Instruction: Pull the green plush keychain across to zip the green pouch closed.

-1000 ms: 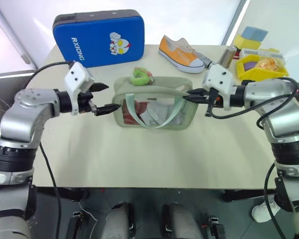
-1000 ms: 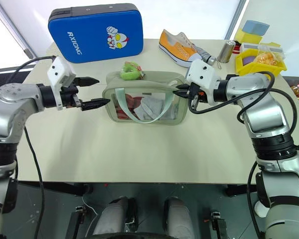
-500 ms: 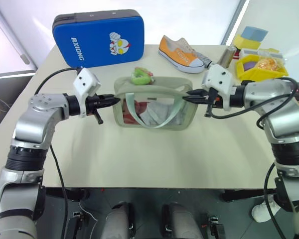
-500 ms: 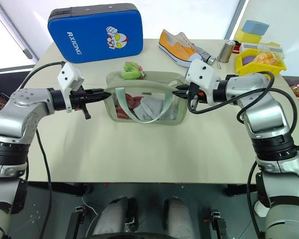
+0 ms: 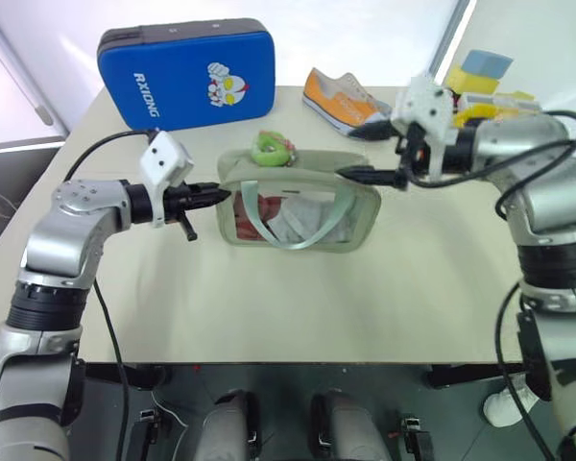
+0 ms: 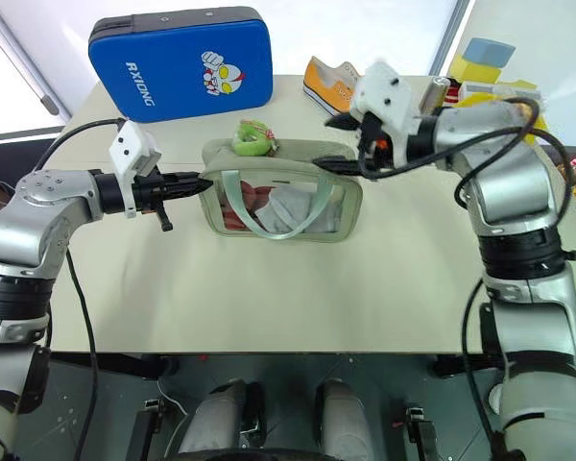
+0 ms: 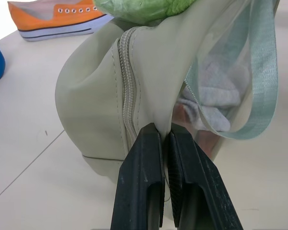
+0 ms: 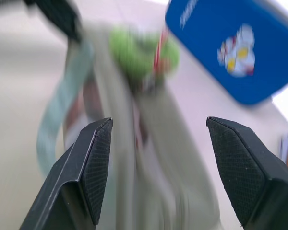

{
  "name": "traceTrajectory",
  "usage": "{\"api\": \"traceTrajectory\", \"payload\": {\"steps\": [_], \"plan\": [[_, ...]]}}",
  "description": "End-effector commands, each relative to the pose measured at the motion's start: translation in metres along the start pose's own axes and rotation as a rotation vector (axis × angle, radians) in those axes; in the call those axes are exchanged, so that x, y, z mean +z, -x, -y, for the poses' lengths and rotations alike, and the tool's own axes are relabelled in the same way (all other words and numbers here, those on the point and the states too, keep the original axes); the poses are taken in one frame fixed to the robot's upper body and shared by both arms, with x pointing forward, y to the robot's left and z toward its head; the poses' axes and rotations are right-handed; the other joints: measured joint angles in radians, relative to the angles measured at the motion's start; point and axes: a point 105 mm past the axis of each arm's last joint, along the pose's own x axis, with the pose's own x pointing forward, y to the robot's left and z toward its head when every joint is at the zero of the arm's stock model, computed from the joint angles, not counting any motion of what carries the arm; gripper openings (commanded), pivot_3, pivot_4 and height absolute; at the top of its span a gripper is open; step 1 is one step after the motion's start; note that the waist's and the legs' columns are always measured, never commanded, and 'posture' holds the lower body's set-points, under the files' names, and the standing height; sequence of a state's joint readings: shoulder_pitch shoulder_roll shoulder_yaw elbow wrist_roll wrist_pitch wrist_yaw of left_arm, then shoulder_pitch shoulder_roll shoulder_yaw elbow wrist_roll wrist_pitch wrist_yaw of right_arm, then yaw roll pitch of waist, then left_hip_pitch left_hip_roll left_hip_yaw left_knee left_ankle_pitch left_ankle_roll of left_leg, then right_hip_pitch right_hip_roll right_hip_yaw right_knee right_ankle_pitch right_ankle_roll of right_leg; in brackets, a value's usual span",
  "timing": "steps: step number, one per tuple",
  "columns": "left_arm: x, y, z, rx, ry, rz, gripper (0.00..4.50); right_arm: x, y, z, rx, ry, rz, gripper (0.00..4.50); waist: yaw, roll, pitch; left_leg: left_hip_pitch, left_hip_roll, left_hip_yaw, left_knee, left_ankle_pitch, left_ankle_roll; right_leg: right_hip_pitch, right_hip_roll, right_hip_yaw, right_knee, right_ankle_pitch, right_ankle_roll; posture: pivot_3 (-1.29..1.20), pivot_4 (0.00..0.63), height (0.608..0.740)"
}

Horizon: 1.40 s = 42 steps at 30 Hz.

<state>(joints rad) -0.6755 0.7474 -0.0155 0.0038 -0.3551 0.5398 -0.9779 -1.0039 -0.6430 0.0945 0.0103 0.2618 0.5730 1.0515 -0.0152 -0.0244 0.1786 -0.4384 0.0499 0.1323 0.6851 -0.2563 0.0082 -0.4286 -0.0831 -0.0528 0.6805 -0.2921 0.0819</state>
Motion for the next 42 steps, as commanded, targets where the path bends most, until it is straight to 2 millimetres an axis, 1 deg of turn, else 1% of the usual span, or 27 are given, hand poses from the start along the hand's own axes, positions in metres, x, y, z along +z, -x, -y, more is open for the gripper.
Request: {"api": "traceTrajectory", "payload": {"steps": [1, 4, 7, 16, 17, 18, 20, 22, 23, 27, 31, 35, 38, 41, 42], "plan": [[0.008, 0.002, 0.001, 0.01, -0.038, 0.014, 0.0, 0.013, -0.018, -0.001, -0.007, 0.011, 0.064, 3.2, 0.002, 0.0, 0.0, 0.0, 0.0, 0.0, 0.0, 0.0, 0.0, 0.0, 0.0, 0.0, 0.0, 0.0, 0.0, 0.0, 0.15, 0.74], [0.01, 0.001, 0.002, 0.007, -0.039, 0.016, 0.0, 0.01, -0.042, -0.003, -0.016, 0.006, 0.068, 3.2, 0.001, 0.0, 0.0, 0.0, 0.0, 0.0, 0.0, 0.0, 0.0, 0.0, 0.0, 0.0, 0.0, 0.0, 0.0, 0.0, 0.15, 0.74], [0.012, 0.002, 0.001, 0.009, -0.04, 0.016, 0.0, 0.006, -0.055, -0.006, -0.013, 0.011, 0.067, 3.2, 0.002, 0.0, 0.0, 0.0, 0.0, 0.0, 0.0, 0.0, 0.0, 0.0, 0.0, 0.0, 0.0, 0.0, 0.0, 0.0, 0.15, 0.74], [0.011, 0.004, 0.003, 0.018, -0.035, 0.012, 0.0, 0.004, -0.067, -0.009, -0.001, -0.033, 0.084, 3.2, 0.0, 0.0, 0.0, -0.001, 0.0, 0.0, 0.0, 0.0, 0.0, 0.0, 0.0, 0.0, 0.0, 0.0, 0.0, 0.0, 0.15, 0.74], [0.011, 0.004, 0.003, 0.018, -0.035, 0.012, 0.0, 0.005, -0.068, -0.009, 0.001, -0.035, 0.087, 2.68, -0.001, 0.0, 0.0, -0.001, 0.0, 0.0, 0.0, 0.0, 0.0, 0.0, 0.0, 0.0, 0.0, 0.0, 0.0, 0.0, 0.15, 0.74], [0.011, 0.004, 0.003, 0.019, -0.034, 0.012, 0.0, 0.006, -0.069, -0.01, 0.004, -0.036, 0.09, 2.35, -0.001, 0.0, 0.0, -0.001, 0.0, 0.0, 0.0, 0.0, 0.0, 0.0, 0.0, 0.0, 0.0, 0.0, 0.0, 0.0, 0.15, 0.74], [0.011, 0.004, 0.003, 0.02, -0.033, 0.012, 0.0, 0.007, -0.071, -0.011, 0.01, -0.037, 0.095, 1.4, -0.001, 0.0, 0.0, -0.001, 0.0, 0.0, 0.0, 0.0, 0.0, 0.0, 0.0, 0.0, 0.0, 0.0, 0.0, 0.0, 0.15, 0.74], [0.012, 0.003, 0.003, 0.02, -0.033, 0.013, 0.0, 0.007, -0.071, -0.011, 0.013, -0.036, 0.098, 0.26, 0.0, 0.0, 0.0, -0.001, 0.0, 0.0, 0.0, 0.0, 0.0, 0.0, 0.0, 0.0, 0.0, 0.0, 0.0, 0.0, 0.15, 0.74], [0.012, 0.003, 0.003, 0.02, -0.033, 0.014, 0.0, 0.007, -0.071, -0.011, 0.013, -0.036, 0.099, 0.09, 0.0, 0.0, 0.0, -0.001, 0.0, 0.0, 0.0, 0.0, 0.0, 0.0, 0.0, 0.0, 0.0, 0.0, 0.0, 0.0, 0.15, 0.74], [0.013, 0.002, 0.003, 0.02, -0.033, 0.017, 0.0, 0.007, -0.069, -0.01, 0.01, -0.033, 0.097, 0.09, 0.0, 0.0, 0.0, -0.001, 0.0, 0.0, 0.0, 0.0, 0.0, 0.0, 0.0, 0.0, 0.0, 0.0, 0.0, 0.0, 0.15, 0.74], [0.013, 0.0, 0.004, 0.018, -0.032, 0.018, 0.0, 0.009, -0.06, 0.0, -0.034, -0.015, 0.089, 0.09, 0.001, 0.0, 0.0, -0.001, 0.0, 0.0, 0.0, 0.0, 0.0, 0.0, 0.0, 0.0, 0.0, 0.0, 0.0, 0.0, 0.15, 0.74], [0.013, 0.0, 0.003, 0.018, -0.033, 0.019, 0.0, 0.015, -0.04, 0.011, -0.074, 0.018, 0.075, 0.09, 0.003, 0.0, 0.0, -0.001, -0.001, 0.0, 0.0, 0.0, 0.0, 0.0, 0.0, 0.0, 0.0, 0.0, 0.0, 0.0, 0.15, 0.74], [0.013, 0.001, 0.002, 0.024, -0.035, 0.018, 0.0, 0.016, -0.017, 0.018, -0.115, 0.043, 0.036, 0.09, 0.002, 0.0, 0.0, -0.001, -0.001, -0.001, 0.0, 0.0, 0.0, 0.0, -0.001, 0.0, 0.0, 0.0, 0.0, 0.0, 0.15, 0.74], [0.012, 0.002, 0.001, 0.029, -0.033, 0.018, 0.0, 0.01, 0.015, 0.028, -0.192, 0.064, -0.046, 0.09, 0.004, 0.0, 0.0, -0.001, -0.001, -0.001, 0.0, 0.0, 0.0, 0.0, -0.001, 0.0, 0.0, 0.0, 0.0, 0.0, 0.15, 0.74], [0.012, 0.002, 0.0, 0.03, -0.033, 0.017, 0.0, 0.009, 0.02, 0.029, -0.208, 0.066, -0.063, 0.09, 0.004, 0.0, 0.0, -0.001, -0.001, -0.001, 0.0, 0.0, 0.0, 0.0, -0.001, 0.0, 0.0, 0.0, 0.0, 0.0, 0.15, 0.74]]}}
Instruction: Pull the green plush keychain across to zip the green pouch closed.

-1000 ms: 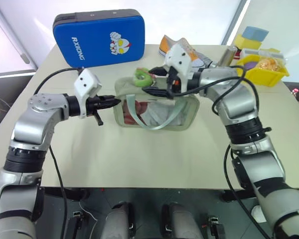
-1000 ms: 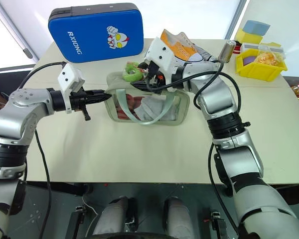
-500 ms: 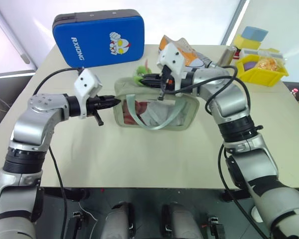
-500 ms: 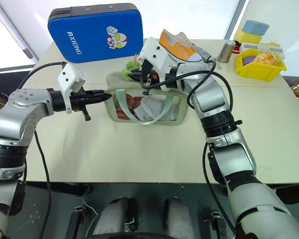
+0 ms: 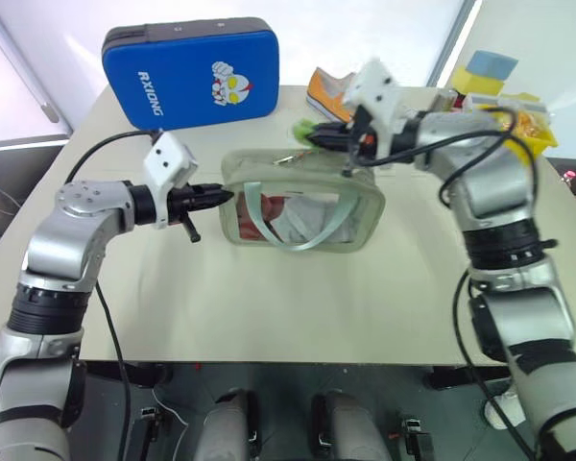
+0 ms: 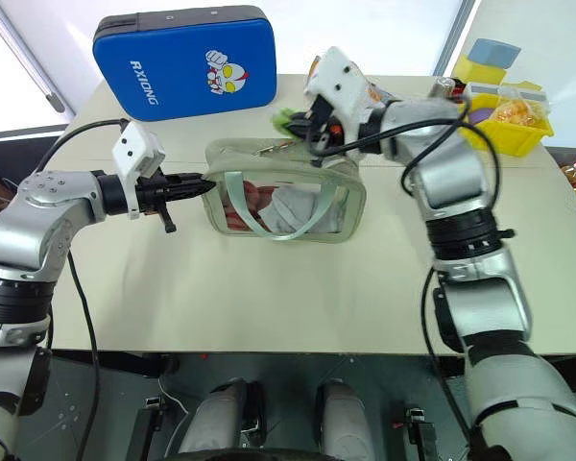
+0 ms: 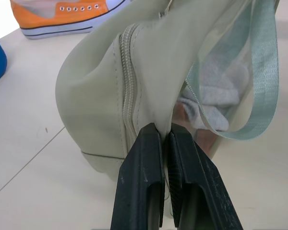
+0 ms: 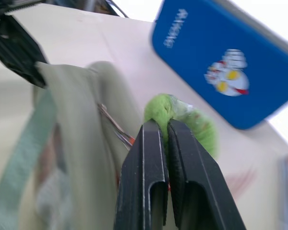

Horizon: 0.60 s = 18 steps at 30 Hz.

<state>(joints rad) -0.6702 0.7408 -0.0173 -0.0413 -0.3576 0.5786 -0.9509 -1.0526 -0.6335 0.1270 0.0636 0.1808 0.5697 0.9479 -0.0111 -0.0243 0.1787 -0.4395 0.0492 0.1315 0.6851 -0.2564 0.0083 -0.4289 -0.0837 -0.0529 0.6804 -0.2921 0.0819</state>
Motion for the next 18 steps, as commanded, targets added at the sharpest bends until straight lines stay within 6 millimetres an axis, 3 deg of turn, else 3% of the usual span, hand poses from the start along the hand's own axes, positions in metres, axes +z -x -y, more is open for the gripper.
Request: {"api": "traceTrajectory", "payload": {"steps": [1, 8, 13, 18], "plan": [[0.008, 0.004, -0.004, 0.023, -0.033, 0.02, 0.0, 0.007, 0.029, 0.015, -0.092, 0.032, -0.015, 0.09, -0.001, 0.0, 0.0, 0.0, 0.0, 0.0, 0.0, 0.0, 0.0, 0.0, 0.0, 0.0, 0.0, 0.0, 0.0, 0.0, 0.15, 0.74], [0.007, 0.0, -0.006, 0.015, -0.033, 0.022, 0.0, -0.023, 0.073, 0.026, -0.2, 0.048, -0.193, 0.09, -0.001, 0.0, 0.0, 0.0, 0.0, 0.001, 0.0, 0.0, 0.0, 0.0, 0.0, 0.0, 0.0, 0.0, 0.0, 0.0, 0.15, 0.74], [0.006, -0.005, -0.005, 0.001, -0.034, 0.028, 0.0, -0.066, 0.108, 0.032, -0.295, 0.027, -0.379, 0.09, 0.004, 0.0, 0.0, 0.0, 0.0, 0.0, 0.0, 0.0, 0.0, 0.0, 0.0, 0.0, -0.001, 0.0, 0.0, 0.0, 0.15, 0.74], [0.006, -0.007, -0.003, -0.011, -0.037, 0.028, 0.0, -0.107, 0.118, 0.024, -0.327, -0.038, -0.477, 0.09, 0.0, 0.0, 0.0, 0.001, 0.0, 0.001, 0.0, 0.0, 0.0, 0.001, 0.0, 0.0, -0.001, 0.0, 0.0, 0.0, 0.15, 0.74]]}}
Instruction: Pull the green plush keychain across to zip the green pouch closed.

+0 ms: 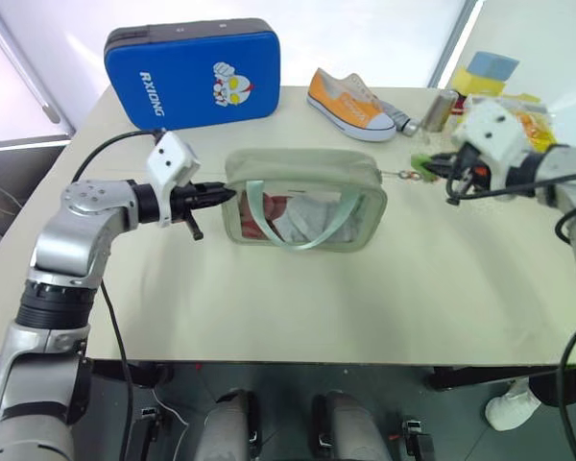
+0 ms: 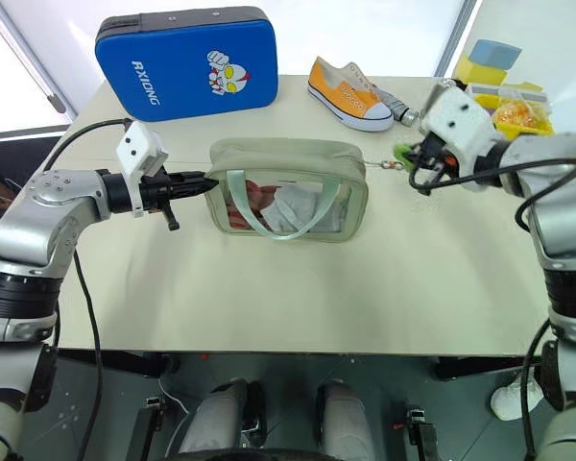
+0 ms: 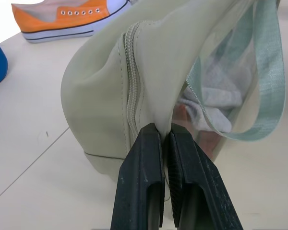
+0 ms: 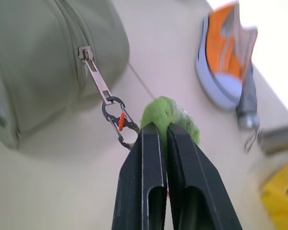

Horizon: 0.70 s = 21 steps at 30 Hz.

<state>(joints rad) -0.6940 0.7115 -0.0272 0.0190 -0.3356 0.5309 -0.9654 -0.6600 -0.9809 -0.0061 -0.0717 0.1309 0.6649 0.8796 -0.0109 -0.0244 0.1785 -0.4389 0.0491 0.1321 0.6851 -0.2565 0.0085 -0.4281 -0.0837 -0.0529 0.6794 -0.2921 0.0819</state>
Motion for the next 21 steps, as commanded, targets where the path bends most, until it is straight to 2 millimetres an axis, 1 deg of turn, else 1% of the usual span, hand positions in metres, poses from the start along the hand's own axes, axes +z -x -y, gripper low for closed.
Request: {"api": "traceTrajectory", "payload": {"steps": [1, 3, 6, 7, 9, 11, 14, 17, 19, 21], "plan": [[0.007, 0.001, 0.0, -0.004, -0.034, 0.01, 0.0, -0.015, 0.003, 0.009, -0.079, -0.014, -0.028, 0.09, 0.0, 0.0, 0.0, 0.0, 0.0, 0.0, 0.0, 0.0, 0.0, 0.0, 0.0, 0.0, 0.0, 0.0, 0.0, 0.0, 0.15, 0.74], [0.007, 0.002, 0.0, -0.002, -0.035, 0.008, 0.0, -0.025, -0.004, 0.003, -0.077, -0.052, -0.039, 0.09, 0.0, 0.0, 0.0, 0.0, 0.0, 0.0, 0.0, 0.0, 0.0, 0.0, 0.0, 0.0, 0.0, 0.0, 0.0, 0.0, 0.15, 0.74], [0.006, 0.004, 0.0, 0.003, -0.034, 0.005, 0.0, -0.035, -0.019, -0.016, -0.038, -0.127, -0.029, 0.09, 0.0, -0.001, 0.0, 0.0, 0.0, 0.0, 0.0, 0.0, 0.0, 0.001, 0.0, 0.0, 0.0, 0.0, 0.0, 0.0, 0.15, 0.74], [0.006, 0.004, 0.0, 0.004, -0.034, 0.004, 0.0, -0.039, -0.023, -0.02, -0.03, -0.128, -0.035, 0.09, 0.0, 0.0, 0.0, 0.0, 0.0, 0.0, 0.0, 0.0, 0.0, 0.001, 0.0, 0.0, 0.0, 0.0, 0.0, 0.0, 0.15, 0.74], [0.006, 0.005, 0.001, 0.007, -0.032, 0.004, 0.0, -0.042, -0.028, -0.024, -0.03, -0.152, -0.031, 0.09, 0.0, 0.0, 0.0, 0.0, 0.0, 0.0, 0.0, 0.0, 0.0, 0.001, 0.0, 0.0, 0.0, 0.0, 0.0, 0.0, 0.15, 0.74], [0.006, 0.006, 0.0, 0.011, -0.031, 0.003, 0.0, -0.043, -0.036, -0.031, -0.02, -0.174, -0.023, 0.09, 0.0, 0.0, 0.0, 0.0, 0.0, 0.0, 0.0, 0.0, 0.0, 0.001, 0.0, 0.0, 0.0, 0.0, 0.0, 0.0, 0.15, 0.74], [0.006, 0.007, 0.001, 0.017, -0.03, 0.003, 0.0, -0.04, -0.045, -0.051, 0.036, -0.191, -0.01, 0.09, -0.001, 0.0, 0.0, 0.001, 0.0, 0.0, 0.0, 0.0, 0.0, 0.001, 0.001, 0.0, 0.0, 0.0, 0.0, 0.0, 0.15, 0.74], [0.007, 0.007, 0.001, 0.021, -0.028, 0.004, 0.0, -0.041, -0.049, -0.061, 0.063, -0.169, -0.013, 0.09, -0.001, 0.0, 0.0, 0.001, 0.0, 0.0, 0.0, 0.0, 0.0, 0.001, 0.001, 0.0, 0.0, 0.0, 0.0, 0.0, 0.15, 0.74], [0.006, 0.008, 0.001, 0.023, -0.028, 0.003, 0.0, -0.036, -0.052, -0.067, 0.082, -0.168, 0.009, 0.09, -0.001, 0.0, 0.0, 0.001, 0.0, 0.0, 0.0, 0.0, 0.0, 0.001, 0.0, 0.0, 0.0, 0.0, 0.0, 0.0, 0.15, 0.74], [0.006, 0.007, 0.001, 0.024, -0.027, 0.004, 0.0, -0.033, -0.055, -0.078, 0.123, -0.135, 0.02, 0.09, -0.002, 0.0, 0.0, 0.001, 0.0, 0.0, 0.0, 0.0, 0.0, 0.001, 0.001, 0.0, 0.0, 0.0, 0.0, 0.0, 0.15, 0.74]]}}
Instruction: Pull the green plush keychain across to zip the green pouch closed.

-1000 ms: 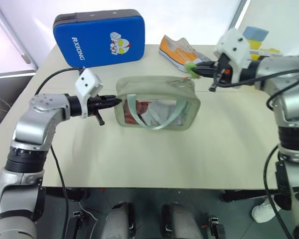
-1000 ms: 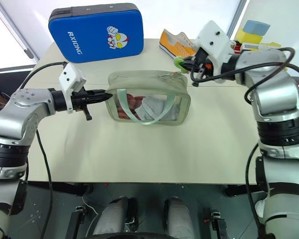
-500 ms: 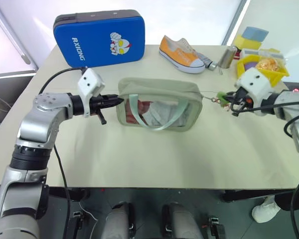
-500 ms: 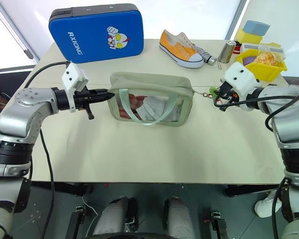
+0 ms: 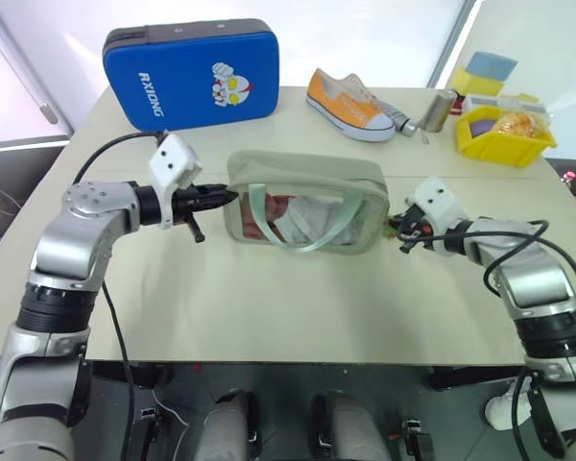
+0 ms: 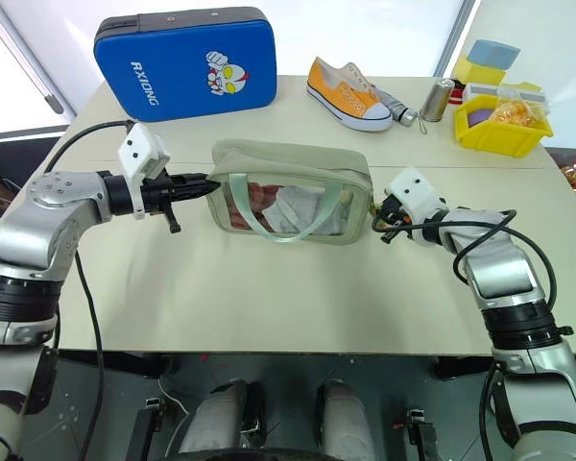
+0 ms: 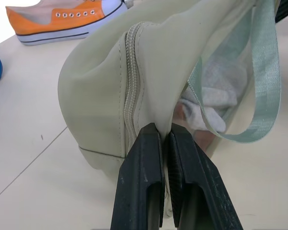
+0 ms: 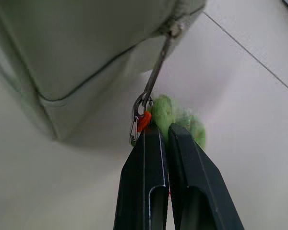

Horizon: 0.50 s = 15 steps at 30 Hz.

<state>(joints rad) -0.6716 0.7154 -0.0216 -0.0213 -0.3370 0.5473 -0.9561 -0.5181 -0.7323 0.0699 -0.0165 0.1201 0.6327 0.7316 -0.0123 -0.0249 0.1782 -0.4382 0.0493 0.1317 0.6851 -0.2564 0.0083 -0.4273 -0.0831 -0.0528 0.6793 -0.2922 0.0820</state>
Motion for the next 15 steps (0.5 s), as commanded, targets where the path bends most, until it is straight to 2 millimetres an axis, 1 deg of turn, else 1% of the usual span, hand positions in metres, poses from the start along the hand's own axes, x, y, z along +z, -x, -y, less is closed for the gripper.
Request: {"api": "traceTrajectory", "payload": {"steps": [1, 3, 5, 7, 10, 11, 12, 13, 15], "plan": [[0.007, 0.006, -0.003, 0.023, -0.021, 0.011, 0.0, 0.007, -0.003, -0.016, 0.049, 0.101, 0.021, 0.09, 0.0, 0.0, 0.0, 0.0, 0.0, 0.0, 0.0, 0.0, 0.0, 0.0, 0.0, 0.0, 0.0, 0.0, 0.0, 0.0, 0.15, 0.74], [0.007, 0.004, -0.003, 0.024, -0.022, 0.014, 0.0, 0.006, -0.006, -0.02, 0.06, 0.133, 0.022, 0.09, 0.0, 0.0, 0.0, 0.0, 0.0, 0.0, 0.0, 0.0, 0.0, 0.0, 0.0, 0.0, 0.0, 0.0, 0.0, 0.0, 0.15, 0.74], [0.008, 0.003, -0.003, 0.024, -0.022, 0.015, 0.0, 0.009, -0.007, -0.018, 0.05, 0.147, 0.031, 0.09, 0.0, 0.0, 0.0, 0.0, 0.0, 0.0, 0.0, 0.0, 0.0, 0.0, 0.0, 0.0, 0.0, 0.0, 0.0, 0.0, 0.15, 0.74], [0.008, 0.003, -0.003, 0.024, -0.023, 0.015, 0.0, 0.015, -0.006, -0.009, 0.02, 0.152, 0.051, 0.09, 0.0, 0.0, 0.0, 0.0, 0.0, 0.0, 0.0, 0.0, 0.0, 0.0, 0.0, 0.0, 0.0, 0.0, 0.0, 0.0, 0.15, 0.74], [0.006, 0.003, -0.003, 0.027, -0.029, 0.005, 0.0, 0.029, 0.0, 0.008, -0.025, 0.124, 0.103, 0.09, 0.0, 0.0, 0.0, 0.0, 0.0, 0.0, 0.0, 0.0, 0.0, 0.0, 0.0, 0.0, 0.0, 0.0, 0.0, 0.0, 0.15, 0.74], [0.006, 0.003, -0.003, 0.03, -0.03, 0.007, 0.36, 0.033, 0.003, 0.012, -0.03, 0.108, 0.118, 0.67, 0.0, 0.0, 0.0, 0.0, 0.0, 0.0, 0.0, 0.0, 0.0, 0.0, 0.0, 0.0, 0.0, 0.0, 0.0, 0.0, 0.15, 0.74], [0.007, 0.004, -0.004, 0.034, -0.026, 0.013, 0.77, 0.037, 0.008, 0.016, -0.014, 0.094, 0.133, 0.96, 0.0, 0.0, 0.0, 0.0, 0.0, 0.0, 0.0, 0.0, 0.0, 0.0, 0.0, 0.0, 0.0, 0.0, 0.0, 0.0, 0.15, 0.74], [0.008, 0.005, -0.005, 0.035, -0.02, 0.018, 1.06, 0.041, 0.013, 0.02, -0.007, 0.083, 0.145, 1.36, 0.0, 0.0, 0.0, 0.0, 0.0, 0.0, 0.0, 0.0, 0.0, 0.0, 0.0, 0.0, 0.0, 0.0, 0.0, 0.0, 0.15, 0.74], [0.01, 0.009, -0.008, 0.035, -0.013, 0.022, 2.01, 0.046, 0.024, 0.031, 0.003, 0.093, 0.15, 2.38, 0.0, 0.0, 0.0, 0.0, 0.0, 0.0, 0.0, 0.0, 0.0, 0.0, 0.0, 0.0, 0.0, 0.0, 0.0, 0.0, 0.15, 0.74]]}}
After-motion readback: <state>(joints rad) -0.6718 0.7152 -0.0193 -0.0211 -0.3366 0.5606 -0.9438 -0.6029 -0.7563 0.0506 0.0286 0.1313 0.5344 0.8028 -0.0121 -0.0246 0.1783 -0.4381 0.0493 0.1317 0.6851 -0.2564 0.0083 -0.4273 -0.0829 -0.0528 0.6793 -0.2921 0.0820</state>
